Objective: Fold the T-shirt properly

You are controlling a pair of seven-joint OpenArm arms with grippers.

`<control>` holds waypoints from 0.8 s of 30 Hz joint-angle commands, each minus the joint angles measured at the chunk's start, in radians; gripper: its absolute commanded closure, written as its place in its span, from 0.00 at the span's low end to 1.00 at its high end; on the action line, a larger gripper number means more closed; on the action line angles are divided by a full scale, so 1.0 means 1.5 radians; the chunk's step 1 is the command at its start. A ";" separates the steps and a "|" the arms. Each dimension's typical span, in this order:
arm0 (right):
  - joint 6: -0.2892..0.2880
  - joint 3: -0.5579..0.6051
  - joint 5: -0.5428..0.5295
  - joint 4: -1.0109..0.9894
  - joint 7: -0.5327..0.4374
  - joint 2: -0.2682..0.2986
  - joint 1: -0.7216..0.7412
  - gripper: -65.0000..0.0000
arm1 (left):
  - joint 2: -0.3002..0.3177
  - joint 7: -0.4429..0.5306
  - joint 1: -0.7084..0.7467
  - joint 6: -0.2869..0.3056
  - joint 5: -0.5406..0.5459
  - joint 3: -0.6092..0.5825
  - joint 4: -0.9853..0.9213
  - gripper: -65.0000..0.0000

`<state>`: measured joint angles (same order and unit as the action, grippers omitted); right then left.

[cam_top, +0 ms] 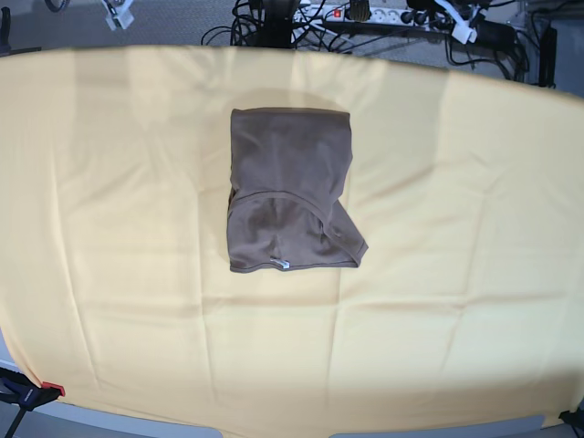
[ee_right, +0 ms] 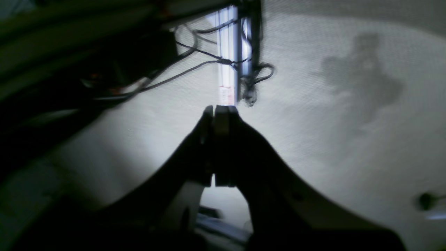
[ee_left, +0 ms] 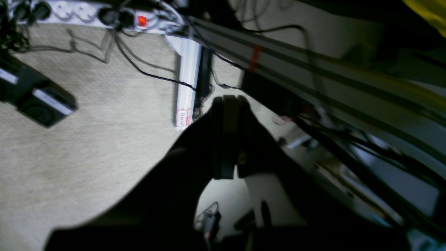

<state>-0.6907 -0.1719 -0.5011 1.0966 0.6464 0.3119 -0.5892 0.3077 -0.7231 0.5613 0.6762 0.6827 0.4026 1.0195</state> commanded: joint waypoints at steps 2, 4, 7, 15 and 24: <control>-0.005 0.040 0.053 -0.048 -0.066 0.012 0.025 1.00 | 0.009 0.077 -0.013 0.008 -0.057 -0.037 -0.046 1.00; 0.011 0.081 0.115 -0.100 -0.146 0.012 0.054 1.00 | 0.009 0.175 -0.030 0.007 -0.128 -0.090 -0.092 1.00; 0.112 0.136 0.145 -0.163 -0.274 0.009 0.087 1.00 | 0.003 0.309 -0.052 -0.033 -0.204 -0.165 -0.146 1.00; 0.278 0.171 0.205 -0.216 -0.310 -0.072 0.145 1.00 | -0.088 0.440 -0.082 -0.246 -0.343 -0.233 -0.180 1.00; 0.286 0.171 0.218 -0.216 -0.302 -0.121 0.137 1.00 | -0.167 0.462 -0.086 -0.282 -0.371 -0.234 -0.179 1.00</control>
<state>-0.2531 0.0872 -0.1741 0.7654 0.1978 0.1291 -0.3710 0.0639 -0.0418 0.4213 0.2440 0.1253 0.0525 0.7452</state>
